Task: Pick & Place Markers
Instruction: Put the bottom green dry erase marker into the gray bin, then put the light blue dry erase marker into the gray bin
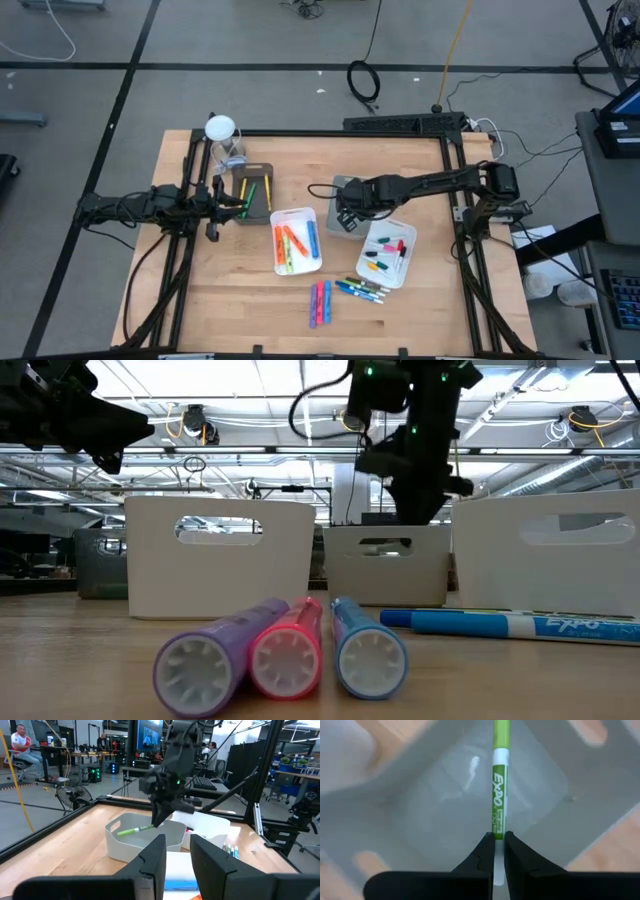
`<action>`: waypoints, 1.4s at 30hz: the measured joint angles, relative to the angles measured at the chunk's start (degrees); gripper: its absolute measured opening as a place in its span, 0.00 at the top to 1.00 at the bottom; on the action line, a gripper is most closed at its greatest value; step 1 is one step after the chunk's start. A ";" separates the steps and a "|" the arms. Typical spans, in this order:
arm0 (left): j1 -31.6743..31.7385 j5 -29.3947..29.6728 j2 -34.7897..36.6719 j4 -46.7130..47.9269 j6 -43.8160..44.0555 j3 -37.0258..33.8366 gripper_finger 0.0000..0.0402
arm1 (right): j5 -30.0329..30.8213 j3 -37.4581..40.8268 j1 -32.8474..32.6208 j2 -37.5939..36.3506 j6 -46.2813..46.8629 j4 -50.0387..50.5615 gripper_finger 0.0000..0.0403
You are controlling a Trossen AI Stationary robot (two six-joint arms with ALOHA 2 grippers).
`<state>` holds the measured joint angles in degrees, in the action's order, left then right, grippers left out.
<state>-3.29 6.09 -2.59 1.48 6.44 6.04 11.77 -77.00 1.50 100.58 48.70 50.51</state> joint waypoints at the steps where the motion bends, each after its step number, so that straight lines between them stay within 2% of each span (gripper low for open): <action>1: 0.00 0.00 0.00 0.00 0.00 0.00 0.78 | 0.06 -0.09 0.00 -0.15 -0.23 -0.78 0.97; 6: 0.00 0.00 0.00 -0.02 0.00 0.00 0.78 | -0.81 0.00 -0.24 -1.05 -1.52 -2.35 0.95; 18: 0.00 0.00 -0.01 -0.04 0.00 0.00 0.78 | -1.50 -0.06 -1.28 -2.44 -3.22 -3.56 0.77; 22: 0.00 0.00 0.00 -0.02 0.00 0.00 0.78 | -5.42 -0.03 -3.45 -3.20 -7.07 -8.83 0.75; 26: 0.00 0.00 -0.01 -0.02 0.00 0.00 0.78 | -8.88 -0.10 -9.32 -5.05 -10.24 -19.25 0.76; 32: 0.00 -0.01 -0.02 -0.02 0.00 0.00 0.78 | -8.87 -0.08 -22.21 -6.89 -15.33 -34.21 0.78; 37: 0.00 -0.02 -0.02 -0.01 0.00 0.00 0.78 | -8.87 -0.06 -33.46 -6.39 -20.08 -47.54 0.78; 42: 0.00 -0.02 -0.01 -0.06 0.00 0.00 0.78 | -8.56 0.01 -41.38 -3.68 -25.70 -58.93 0.75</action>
<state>-3.29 6.07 -2.60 1.42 6.44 6.04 3.21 -76.99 -39.88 96.91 23.00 -8.42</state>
